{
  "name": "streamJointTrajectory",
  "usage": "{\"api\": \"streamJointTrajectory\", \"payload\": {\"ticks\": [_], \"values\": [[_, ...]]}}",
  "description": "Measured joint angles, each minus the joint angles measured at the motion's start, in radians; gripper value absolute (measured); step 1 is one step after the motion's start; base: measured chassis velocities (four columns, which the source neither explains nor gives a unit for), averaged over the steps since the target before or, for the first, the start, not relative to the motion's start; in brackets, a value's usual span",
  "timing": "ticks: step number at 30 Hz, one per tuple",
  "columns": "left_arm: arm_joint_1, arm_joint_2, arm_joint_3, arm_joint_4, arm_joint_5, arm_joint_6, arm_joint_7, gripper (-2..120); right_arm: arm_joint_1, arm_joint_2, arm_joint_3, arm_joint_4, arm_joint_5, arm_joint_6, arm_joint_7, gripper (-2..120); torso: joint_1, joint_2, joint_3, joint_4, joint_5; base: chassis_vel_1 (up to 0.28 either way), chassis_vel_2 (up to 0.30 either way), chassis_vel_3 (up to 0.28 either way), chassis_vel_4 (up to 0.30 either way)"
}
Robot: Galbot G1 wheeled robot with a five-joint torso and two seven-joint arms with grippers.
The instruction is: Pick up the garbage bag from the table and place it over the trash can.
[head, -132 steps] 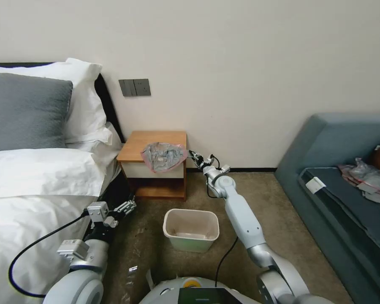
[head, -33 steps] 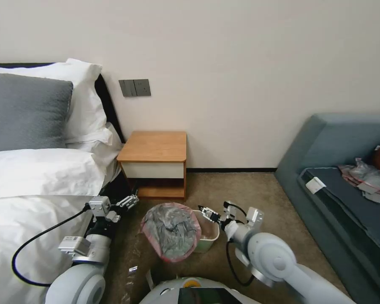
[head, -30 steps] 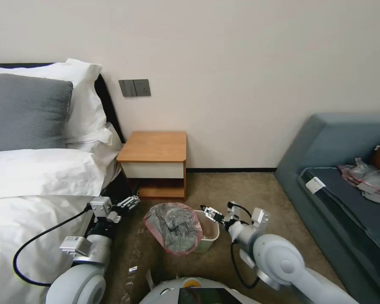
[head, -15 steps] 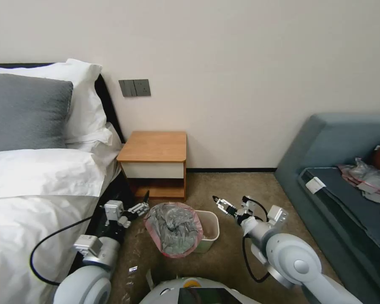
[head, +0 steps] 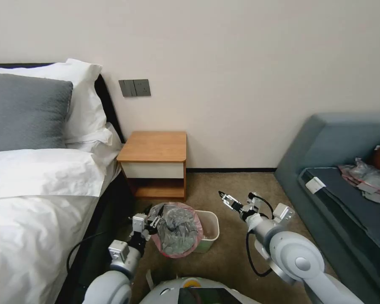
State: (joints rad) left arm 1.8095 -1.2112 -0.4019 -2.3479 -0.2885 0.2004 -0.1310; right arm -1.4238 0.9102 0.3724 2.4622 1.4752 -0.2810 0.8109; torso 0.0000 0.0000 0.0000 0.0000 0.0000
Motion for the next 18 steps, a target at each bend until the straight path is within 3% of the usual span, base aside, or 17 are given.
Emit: {"api": "streamJointTrajectory", "payload": {"ticks": [4,18], "values": [[-0.004,-0.006,0.006,0.03,0.015,0.0,-0.023,54,-0.004,0.005,-0.005,-0.005,-0.008,0.0,-0.001,100,0.0,0.0,0.0,0.0,0.0001,0.0,0.0,0.0,0.0],[-0.026,-0.039,0.074,0.14,0.04,0.024,-0.106,51,-0.002,0.003,-0.06,-0.018,-0.049,0.004,-0.031,100,0.0,0.0,0.0,0.0,0.0001,0.0,0.0,0.0,0.0]]}}
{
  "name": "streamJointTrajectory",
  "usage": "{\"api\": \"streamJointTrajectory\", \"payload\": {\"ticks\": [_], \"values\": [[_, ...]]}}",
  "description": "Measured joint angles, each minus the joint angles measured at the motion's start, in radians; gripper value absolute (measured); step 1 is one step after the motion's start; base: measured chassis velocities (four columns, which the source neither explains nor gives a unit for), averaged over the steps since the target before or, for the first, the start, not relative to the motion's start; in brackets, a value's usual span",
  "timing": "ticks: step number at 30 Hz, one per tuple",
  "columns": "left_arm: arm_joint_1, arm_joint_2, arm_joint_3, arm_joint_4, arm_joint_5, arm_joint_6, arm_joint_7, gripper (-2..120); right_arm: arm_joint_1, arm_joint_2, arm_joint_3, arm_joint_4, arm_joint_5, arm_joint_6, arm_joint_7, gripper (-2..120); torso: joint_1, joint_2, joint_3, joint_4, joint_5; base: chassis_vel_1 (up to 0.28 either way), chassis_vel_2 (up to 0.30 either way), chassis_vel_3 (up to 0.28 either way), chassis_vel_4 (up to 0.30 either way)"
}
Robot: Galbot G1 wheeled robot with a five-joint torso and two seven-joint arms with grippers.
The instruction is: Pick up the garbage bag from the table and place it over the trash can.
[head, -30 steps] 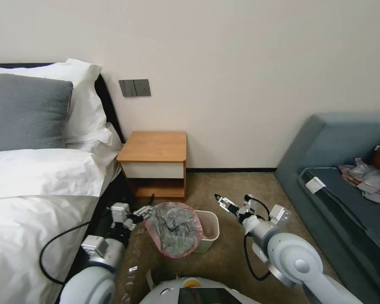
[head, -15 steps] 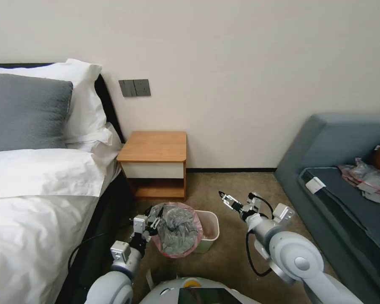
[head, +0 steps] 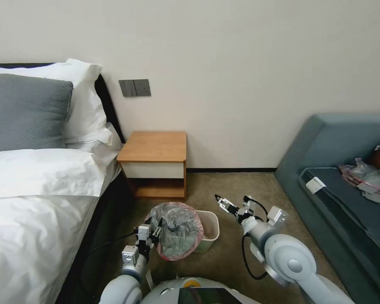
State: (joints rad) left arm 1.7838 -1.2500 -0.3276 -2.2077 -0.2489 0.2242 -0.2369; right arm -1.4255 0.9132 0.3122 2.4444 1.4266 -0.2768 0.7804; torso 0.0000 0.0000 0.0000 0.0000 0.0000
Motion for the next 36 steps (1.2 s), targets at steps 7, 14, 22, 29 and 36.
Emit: {"api": "streamJointTrajectory", "payload": {"ticks": [7,14,22,29,36], "values": [[-0.017,-0.012,0.014,0.01,0.0,0.003,-0.004,51,-0.004,-0.003,-0.005,-0.001,-0.009,0.0,-0.006,100,0.0,0.0,0.0,0.0,0.0,0.0,0.0,0.0,0.0],[-0.026,-0.015,0.034,0.016,0.014,0.003,0.005,50,-0.018,0.001,-0.007,0.001,-0.02,0.0,-0.015,100,0.0,0.0,0.0,-0.0001,0.0,0.0,0.0,0.0,0.0],[-0.039,-0.017,0.06,0.029,0.034,-0.002,0.006,49,-0.021,0.007,-0.021,0.002,-0.033,0.001,-0.015,100,0.0,0.0,0.0,0.0,0.0,0.0,0.0,0.0,0.0],[-0.058,-0.018,0.086,0.042,0.053,0.0,-0.002,49,-0.026,0.021,-0.041,-0.005,-0.059,0.005,-0.021,100,0.0,0.0,0.0,0.0,0.0,0.0,0.0,0.0,0.0],[-0.116,-0.021,0.127,0.084,0.052,0.042,-0.059,45,-0.021,0.021,-0.064,-0.017,-0.089,0.017,-0.029,100,0.0,0.0,0.0,-0.0001,-0.0001,0.0,0.0,0.0,0.0]]}}
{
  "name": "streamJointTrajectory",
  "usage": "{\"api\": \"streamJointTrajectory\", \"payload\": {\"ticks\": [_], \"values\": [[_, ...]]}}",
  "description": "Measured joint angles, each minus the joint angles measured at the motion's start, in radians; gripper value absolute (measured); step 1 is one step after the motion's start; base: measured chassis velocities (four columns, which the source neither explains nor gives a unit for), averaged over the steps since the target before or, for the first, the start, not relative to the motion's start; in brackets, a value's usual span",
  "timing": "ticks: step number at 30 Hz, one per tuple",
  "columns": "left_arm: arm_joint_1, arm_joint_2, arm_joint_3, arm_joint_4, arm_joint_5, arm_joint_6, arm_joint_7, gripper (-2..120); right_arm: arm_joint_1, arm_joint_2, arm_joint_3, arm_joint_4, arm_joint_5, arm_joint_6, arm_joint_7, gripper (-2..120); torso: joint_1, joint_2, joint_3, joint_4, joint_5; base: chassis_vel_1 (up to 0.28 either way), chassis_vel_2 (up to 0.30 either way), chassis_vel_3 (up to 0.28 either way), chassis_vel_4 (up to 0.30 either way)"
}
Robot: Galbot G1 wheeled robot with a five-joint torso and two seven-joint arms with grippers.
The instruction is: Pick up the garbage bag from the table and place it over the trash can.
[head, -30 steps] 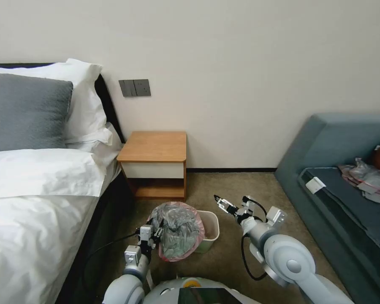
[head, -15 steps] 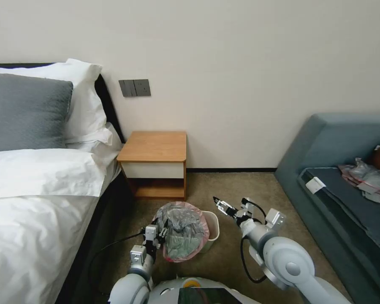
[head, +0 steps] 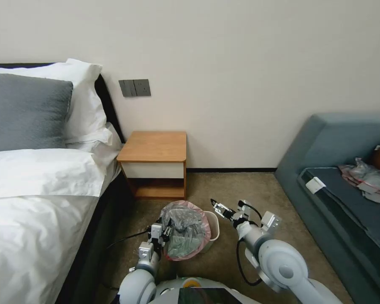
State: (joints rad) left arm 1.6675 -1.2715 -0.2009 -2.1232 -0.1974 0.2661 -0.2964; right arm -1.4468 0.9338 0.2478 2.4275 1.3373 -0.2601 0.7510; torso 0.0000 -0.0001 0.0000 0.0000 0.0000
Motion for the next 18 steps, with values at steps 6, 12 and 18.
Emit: {"api": "streamJointTrajectory", "payload": {"ticks": [6,12,18], "values": [[-0.029,-0.002,0.016,0.006,-0.022,0.039,-0.023,42,0.004,-0.001,-0.013,-0.007,-0.012,0.002,-0.002,100,0.0,0.0,0.0,0.0,0.0,0.0,0.0,0.0,0.0],[-0.062,-0.002,0.022,0.009,-0.062,0.109,-0.051,35,0.015,0.0,-0.034,-0.021,-0.029,0.005,-0.005,100,0.0,0.0,0.0,0.0001,0.0001,0.0,0.0,0.0,0.0],[-0.126,-0.005,0.03,0.015,-0.151,0.2,-0.105,33,0.04,-0.004,-0.068,-0.047,-0.057,0.011,-0.018,100,0.0,0.0,0.0,-0.0001,0.0,0.0,0.0,0.0,0.0]]}}
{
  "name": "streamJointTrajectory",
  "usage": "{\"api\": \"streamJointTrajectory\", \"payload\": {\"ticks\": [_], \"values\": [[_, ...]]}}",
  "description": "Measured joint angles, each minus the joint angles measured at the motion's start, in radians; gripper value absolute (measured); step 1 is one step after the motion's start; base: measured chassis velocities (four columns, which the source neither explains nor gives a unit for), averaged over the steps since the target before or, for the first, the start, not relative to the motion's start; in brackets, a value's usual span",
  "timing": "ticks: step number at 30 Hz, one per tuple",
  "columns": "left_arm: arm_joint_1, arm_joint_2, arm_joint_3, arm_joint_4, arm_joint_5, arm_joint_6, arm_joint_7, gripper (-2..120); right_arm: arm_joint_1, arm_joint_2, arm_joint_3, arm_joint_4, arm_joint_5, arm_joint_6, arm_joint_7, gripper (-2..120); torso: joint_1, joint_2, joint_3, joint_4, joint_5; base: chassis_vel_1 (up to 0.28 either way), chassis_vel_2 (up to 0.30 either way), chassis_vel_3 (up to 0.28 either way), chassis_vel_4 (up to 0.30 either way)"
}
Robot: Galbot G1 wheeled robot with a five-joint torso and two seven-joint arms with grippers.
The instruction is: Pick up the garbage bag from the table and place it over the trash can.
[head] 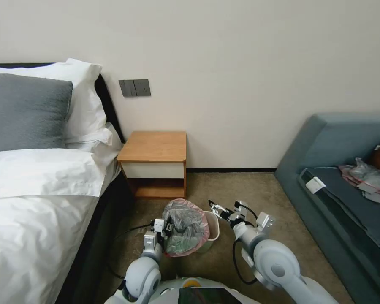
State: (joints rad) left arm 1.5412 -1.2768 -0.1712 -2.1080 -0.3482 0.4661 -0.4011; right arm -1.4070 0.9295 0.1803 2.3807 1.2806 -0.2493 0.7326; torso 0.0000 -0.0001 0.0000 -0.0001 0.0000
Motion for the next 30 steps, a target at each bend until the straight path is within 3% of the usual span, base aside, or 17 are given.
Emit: {"api": "streamJointTrajectory", "payload": {"ticks": [12,21,30], "values": [[-0.048,0.011,0.012,-0.008,-0.145,0.116,-0.076,34,0.013,0.006,-0.026,-0.026,-0.033,0.005,0.0,100,0.0,0.0,0.0,0.0001,0.0,0.0,0.0,0.0,0.0],[-0.07,0.019,0.021,-0.012,-0.255,0.165,-0.136,33,0.006,0.015,-0.025,-0.031,-0.063,0.006,-0.013,100,0.0,0.0,0.0,0.0001,0.0001,0.0,0.0,0.0,0.0],[-0.095,0.02,0.017,0.013,-0.28,0.177,-0.148,26,0.009,0.017,-0.028,-0.036,-0.077,0.007,-0.019,100,0.0,0.0,0.0,0.0002,0.0002,0.0,0.0,0.0,0.0]]}}
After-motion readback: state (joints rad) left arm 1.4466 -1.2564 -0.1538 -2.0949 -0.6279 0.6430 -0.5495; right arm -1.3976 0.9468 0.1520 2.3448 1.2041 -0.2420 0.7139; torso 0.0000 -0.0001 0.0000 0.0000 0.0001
